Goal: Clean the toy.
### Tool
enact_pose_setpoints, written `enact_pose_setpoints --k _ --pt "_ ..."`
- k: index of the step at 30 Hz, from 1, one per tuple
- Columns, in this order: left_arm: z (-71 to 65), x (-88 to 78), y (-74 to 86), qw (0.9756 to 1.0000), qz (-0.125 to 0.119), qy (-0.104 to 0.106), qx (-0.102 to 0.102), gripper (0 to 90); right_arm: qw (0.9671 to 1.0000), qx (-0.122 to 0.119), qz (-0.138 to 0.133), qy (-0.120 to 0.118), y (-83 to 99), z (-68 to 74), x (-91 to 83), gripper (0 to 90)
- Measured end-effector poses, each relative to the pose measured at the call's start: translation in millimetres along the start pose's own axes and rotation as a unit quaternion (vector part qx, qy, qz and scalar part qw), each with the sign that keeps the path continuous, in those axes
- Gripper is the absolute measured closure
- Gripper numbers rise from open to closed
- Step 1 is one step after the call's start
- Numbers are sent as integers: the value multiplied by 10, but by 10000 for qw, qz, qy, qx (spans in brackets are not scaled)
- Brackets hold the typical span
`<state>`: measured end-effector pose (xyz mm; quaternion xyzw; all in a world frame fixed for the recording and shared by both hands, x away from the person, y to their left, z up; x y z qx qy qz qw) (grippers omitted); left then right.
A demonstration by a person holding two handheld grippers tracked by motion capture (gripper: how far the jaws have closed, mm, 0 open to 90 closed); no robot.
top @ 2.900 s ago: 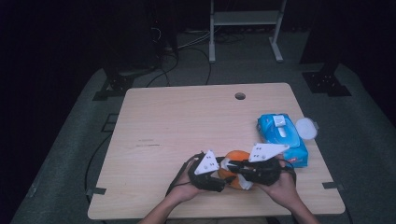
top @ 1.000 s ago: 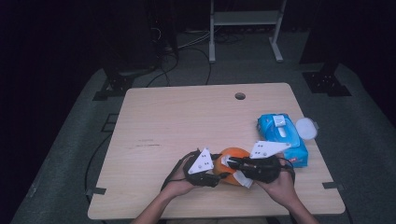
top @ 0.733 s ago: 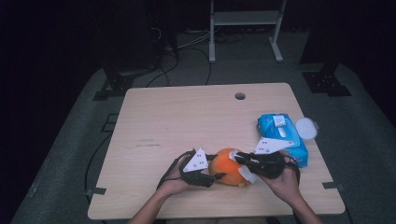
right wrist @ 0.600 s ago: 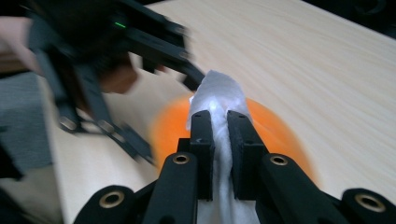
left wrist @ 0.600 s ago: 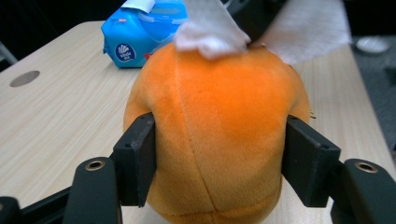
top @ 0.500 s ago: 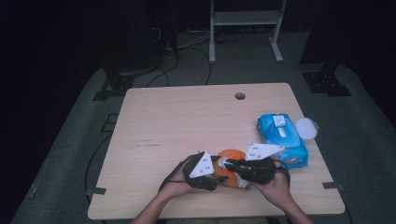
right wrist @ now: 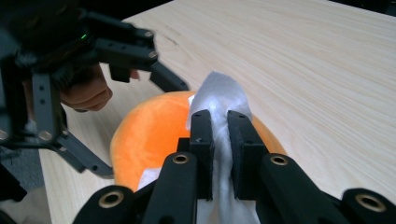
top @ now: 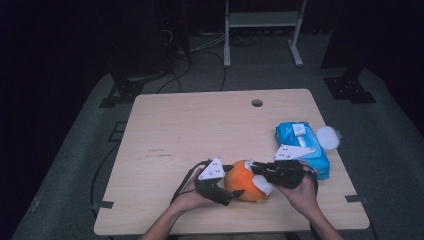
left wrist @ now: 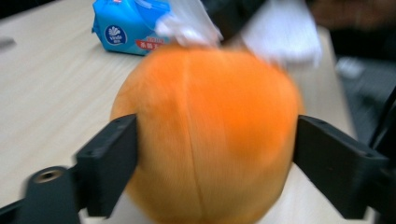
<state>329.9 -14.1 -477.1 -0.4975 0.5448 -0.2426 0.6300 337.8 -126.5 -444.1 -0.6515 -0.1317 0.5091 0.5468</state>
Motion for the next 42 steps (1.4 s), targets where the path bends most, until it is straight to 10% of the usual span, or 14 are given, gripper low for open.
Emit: enact_pose_setpoints --k 5,11,22,33,42 --pt "-9 -1 23 10000 18 -6 3 259 9994 -312 41 -163 -61 270 77 804" --pt "-112 20 -3 9950 202 -281 933 300 9969 -752 150 -196 -100 461 206 804" --pt "111 -44 137 9972 332 -260 615 287 9994 -275 183 76 68 66 -51 804" --pt "35 -41 4 9976 183 -181 637 198 9987 -486 173 -55 6 272 115 803" --pt "183 -94 97 9990 223 -218 321 282 9998 -98 163 -11 115 45 11 802"
Point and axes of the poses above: each handheld gripper's, and its own axes: x roughly forward along the jaws, y roughly out of its underside, z roughly to its left, the point moved 9 cm from there along x, roughly forward along the jaws, and after that the axes turned 1 degree about -y, right-handed, at the moved point
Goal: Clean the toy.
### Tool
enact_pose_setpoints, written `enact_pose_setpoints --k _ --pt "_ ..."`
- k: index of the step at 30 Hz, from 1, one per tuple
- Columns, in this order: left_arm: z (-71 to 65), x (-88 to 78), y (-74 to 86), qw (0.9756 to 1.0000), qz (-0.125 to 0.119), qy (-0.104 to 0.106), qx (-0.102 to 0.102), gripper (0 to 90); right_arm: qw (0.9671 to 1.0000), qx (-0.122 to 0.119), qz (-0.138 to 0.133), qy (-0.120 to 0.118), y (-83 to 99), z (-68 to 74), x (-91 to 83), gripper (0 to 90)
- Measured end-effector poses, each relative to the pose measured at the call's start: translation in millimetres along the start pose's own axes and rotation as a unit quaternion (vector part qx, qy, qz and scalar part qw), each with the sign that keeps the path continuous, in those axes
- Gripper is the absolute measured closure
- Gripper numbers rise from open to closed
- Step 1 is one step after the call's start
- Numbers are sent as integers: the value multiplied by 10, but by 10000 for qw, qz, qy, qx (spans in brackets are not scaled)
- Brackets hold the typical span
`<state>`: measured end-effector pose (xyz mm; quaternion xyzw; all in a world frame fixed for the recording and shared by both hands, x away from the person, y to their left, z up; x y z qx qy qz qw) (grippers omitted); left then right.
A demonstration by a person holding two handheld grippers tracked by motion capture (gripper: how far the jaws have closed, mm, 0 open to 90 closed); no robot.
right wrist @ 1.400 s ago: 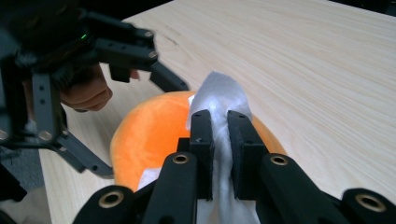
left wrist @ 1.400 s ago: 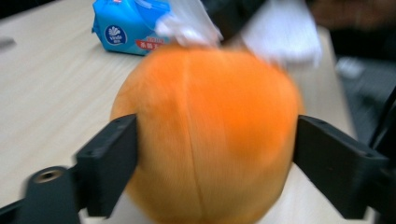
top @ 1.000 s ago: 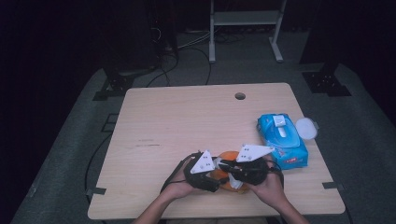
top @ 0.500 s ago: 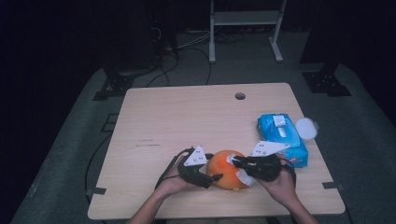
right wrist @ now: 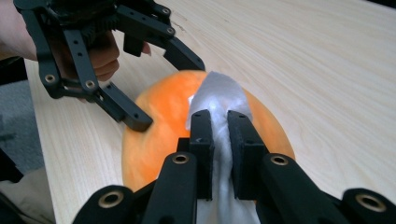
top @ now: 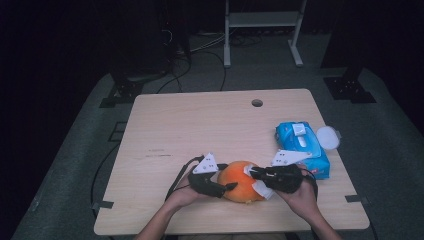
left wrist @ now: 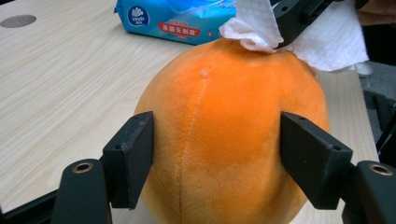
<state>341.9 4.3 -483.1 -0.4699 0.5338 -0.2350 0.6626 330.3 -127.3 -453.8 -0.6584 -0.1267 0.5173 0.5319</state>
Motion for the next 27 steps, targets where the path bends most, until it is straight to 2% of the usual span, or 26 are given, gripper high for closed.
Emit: enact_pose_setpoints --k 2,4,7,8,10,12,16,18,21,23,24,25,27 --pt "-29 3 -67 9998 -185 13 61 225 10000 -16 24 34 7 1 3 803" --pt "-54 1 -122 9994 -298 20 158 215 9999 -79 18 76 -6 11 12 803" --pt "-94 26 -133 9989 -320 42 333 235 9998 -167 -40 -54 -67 102 41 802" --pt "-102 26 -130 9988 -323 62 375 247 9995 -207 -99 -211 -92 170 55 801" --pt "-108 23 -106 9988 -241 55 425 293 9991 -353 -48 -224 -100 222 78 801" --pt "-81 11 -78 9994 -153 37 320 327 9991 -378 -23 -195 -95 210 82 802" --pt "-11 -16 -18 9998 -92 10 164 354 9998 -172 -3 -65 -48 59 35 802" --pt "6 -32 4 9999 -128 45 105 355 10000 -8 -11 -87 -5 -12 4 802" --pt "-20 -32 -22 9998 -137 78 118 336 9999 40 -9 -136 23 -7 -8 802" --pt "-48 -38 -95 9996 -232 92 145 249 9999 -78 42 -96 17 24 15 802" --pt "-76 -38 -142 9990 -372 145 223 224 9999 -136 56 -68 10 42 27 802" --pt "-108 -30 -160 9987 -399 224 221 223 9998 -176 63 -92 -6 71 34 802" --pt "-144 6 -140 9987 -286 218 353 248 9995 -200 -12 -229 -55 132 40 802"
Point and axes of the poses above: each handheld gripper's, and its own axes: x roughly forward along the jaws, y roughly out of its underside, z roughly to its left, the point moved 9 cm from there along x, roughly forward along the jaws, and after that the axes turned 1 degree about -y, right-handed, at the moved point
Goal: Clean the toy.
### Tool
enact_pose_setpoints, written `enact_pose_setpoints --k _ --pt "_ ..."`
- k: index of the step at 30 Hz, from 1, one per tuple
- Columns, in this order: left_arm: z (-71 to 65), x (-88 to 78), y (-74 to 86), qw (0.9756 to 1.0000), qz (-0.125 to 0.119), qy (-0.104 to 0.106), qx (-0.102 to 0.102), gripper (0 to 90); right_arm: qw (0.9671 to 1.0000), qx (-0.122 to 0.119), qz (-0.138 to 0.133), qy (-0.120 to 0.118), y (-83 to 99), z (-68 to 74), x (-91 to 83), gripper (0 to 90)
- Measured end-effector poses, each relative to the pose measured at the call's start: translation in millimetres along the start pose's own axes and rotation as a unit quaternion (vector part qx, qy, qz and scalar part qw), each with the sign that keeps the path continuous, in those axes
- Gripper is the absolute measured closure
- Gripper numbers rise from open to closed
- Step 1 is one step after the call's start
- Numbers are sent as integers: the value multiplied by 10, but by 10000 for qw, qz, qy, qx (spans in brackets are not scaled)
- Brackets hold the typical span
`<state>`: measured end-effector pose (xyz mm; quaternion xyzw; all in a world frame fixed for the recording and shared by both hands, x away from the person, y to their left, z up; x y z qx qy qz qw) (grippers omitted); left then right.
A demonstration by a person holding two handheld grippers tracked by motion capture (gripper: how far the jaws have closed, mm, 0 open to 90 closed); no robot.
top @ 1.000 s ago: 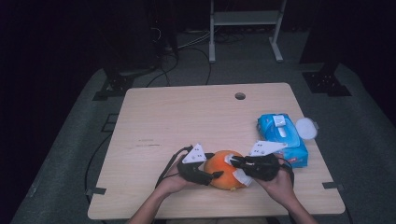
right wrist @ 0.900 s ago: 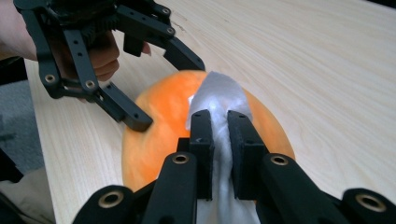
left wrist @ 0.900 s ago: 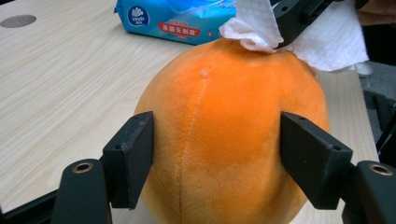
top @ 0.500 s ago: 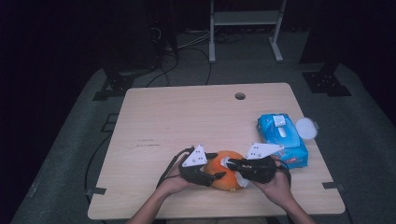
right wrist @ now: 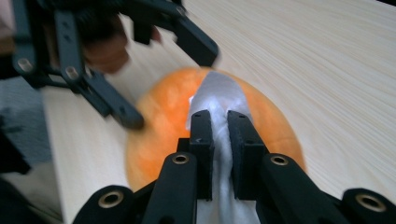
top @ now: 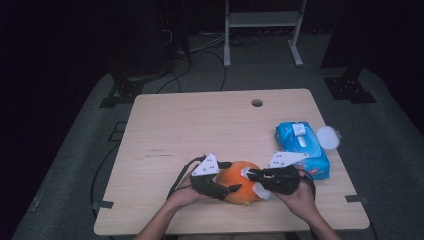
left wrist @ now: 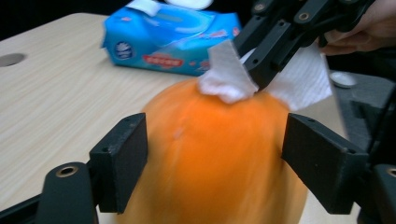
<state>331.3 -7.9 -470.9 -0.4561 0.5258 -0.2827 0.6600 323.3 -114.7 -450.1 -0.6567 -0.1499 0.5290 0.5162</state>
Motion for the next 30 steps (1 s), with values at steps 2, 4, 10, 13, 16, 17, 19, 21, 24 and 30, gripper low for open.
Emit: enact_pose_setpoints --k 2,4,10,13,16,17,19,21,24,30 --pt "-16 23 29 10000 32 35 -43 287 9999 -143 -26 -51 -43 72 36 801" --pt "-2 15 59 9999 122 -30 24 309 9997 -250 35 -27 -51 108 84 801" --pt "89 -34 116 9997 142 -158 -113 344 10000 -34 41 63 5 -38 43 801" --pt "135 -47 137 9996 157 -175 -177 344 9999 88 22 100 51 -89 -8 800" --pt "172 -57 156 9993 175 -227 -237 348 9998 19 58 195 64 -92 -46 800" --pt "175 -61 158 9992 156 -217 -287 348 9998 6 61 194 65 -82 -54 801" --pt "165 -60 148 9994 152 -207 -243 340 9998 -6 79 188 70 -62 -43 800" --pt "113 -53 76 9998 -34 -125 -162 287 9998 -27 109 174 69 -61 -15 800" --pt "44 -23 41 10000 -30 -57 12 252 9997 -15 96 202 41 -72 14 800" --pt "149 -37 111 9995 80 -164 -255 342 9996 -264 -16 -18 -40 147 54 801"
Point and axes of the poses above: each handheld gripper's, and its own axes: x roughly forward along the jaws, y roughly out of its underside, z roughly to its left, the point moved 9 cm from there along x, roughly forward along the jaws, and after that the axes turned 1 degree about -y, right-handed, at the moved point
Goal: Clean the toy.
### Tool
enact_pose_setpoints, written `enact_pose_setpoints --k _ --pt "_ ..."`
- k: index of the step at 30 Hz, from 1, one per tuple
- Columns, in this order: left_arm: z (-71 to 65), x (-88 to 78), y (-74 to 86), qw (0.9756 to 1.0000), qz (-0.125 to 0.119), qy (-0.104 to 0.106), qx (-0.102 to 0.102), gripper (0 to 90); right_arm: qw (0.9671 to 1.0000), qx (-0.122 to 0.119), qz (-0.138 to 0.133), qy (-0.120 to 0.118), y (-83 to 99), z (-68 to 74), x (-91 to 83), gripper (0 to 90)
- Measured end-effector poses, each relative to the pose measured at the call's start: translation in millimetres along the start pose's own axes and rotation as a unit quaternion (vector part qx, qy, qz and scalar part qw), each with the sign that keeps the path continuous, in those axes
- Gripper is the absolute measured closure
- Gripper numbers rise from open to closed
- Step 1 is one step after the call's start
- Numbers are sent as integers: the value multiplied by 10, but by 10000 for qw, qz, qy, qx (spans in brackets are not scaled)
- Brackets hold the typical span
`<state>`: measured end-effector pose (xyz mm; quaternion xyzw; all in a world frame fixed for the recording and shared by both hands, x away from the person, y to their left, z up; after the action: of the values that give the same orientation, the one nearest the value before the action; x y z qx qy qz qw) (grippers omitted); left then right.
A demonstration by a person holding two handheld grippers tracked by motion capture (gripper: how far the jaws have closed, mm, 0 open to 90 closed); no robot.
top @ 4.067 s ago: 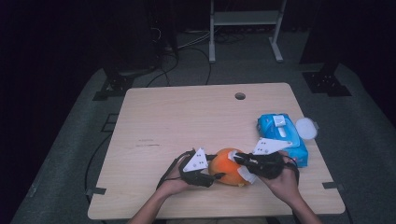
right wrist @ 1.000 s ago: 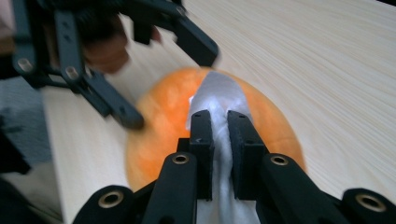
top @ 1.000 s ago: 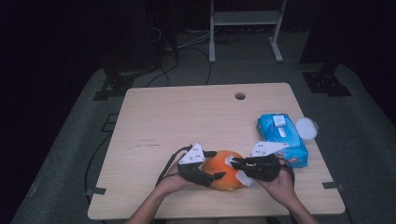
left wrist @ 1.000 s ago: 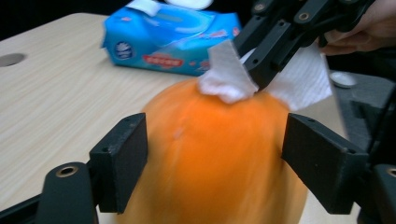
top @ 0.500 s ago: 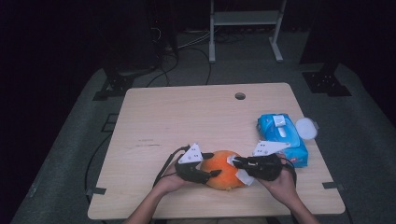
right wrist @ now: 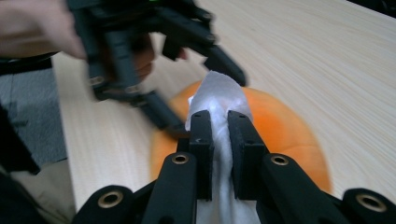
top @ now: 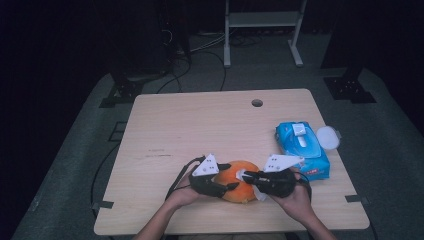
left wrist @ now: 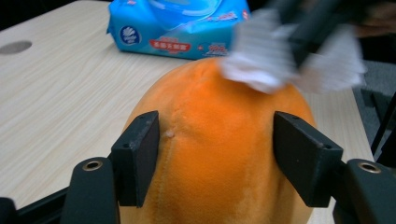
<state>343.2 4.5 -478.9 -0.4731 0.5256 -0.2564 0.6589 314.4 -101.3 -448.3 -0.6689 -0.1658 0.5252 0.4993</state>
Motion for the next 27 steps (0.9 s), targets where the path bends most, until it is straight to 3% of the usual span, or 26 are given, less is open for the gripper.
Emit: enact_pose_setpoints --k 3,5,7,9,12,14,17,18,19,20,24,27 --pt "87 -29 31 9994 -50 -29 -332 351 9998 -141 90 68 13 22 16 801" --pt "110 -42 23 9988 -145 10 -461 346 9999 -37 82 131 38 -62 -3 801" --pt "84 -43 -6 9983 -268 137 -497 285 9998 116 81 163 69 -146 -17 801" --pt "41 -47 0 9989 -251 235 -305 216 9994 179 96 292 102 -224 -29 801" --pt "38 -23 31 9999 -110 91 -74 274 9993 286 48 250 94 -233 -42 801" --pt "34 -14 29 9999 -105 104 -35 302 9996 189 24 197 54 -154 -15 801" --pt "-13 -3 36 9997 -72 197 160 303 9999 44 49 -79 3 60 109 802" --pt "-14 -6 60 9994 3 137 321 308 9999 -56 114 -56 6 101 148 802" --pt "-9 -14 63 9994 -5 130 327 323 9993 -274 202 133 5 121 180 803" --pt "5 -25 66 9996 -2 128 244 331 9992 -291 204 174 -6 118 178 803" --pt "23 -26 73 9998 -10 127 155 338 9992 -58 52 400 -19 -113 54 803" --pt "28 -18 69 9998 -2 114 181 339 9987 329 46 387 82 -294 -34 802"
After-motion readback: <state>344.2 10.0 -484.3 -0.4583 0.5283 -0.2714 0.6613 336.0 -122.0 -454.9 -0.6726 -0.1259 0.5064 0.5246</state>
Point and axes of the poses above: each handheld gripper's, and its own axes: x roughly forward along the jaws, y roughly out of its underside, z roughly to its left, the point moved 9 cm from there along x, roughly forward along the jaws, and after that the axes turned 1 degree about -y, right-handed, at the moved point
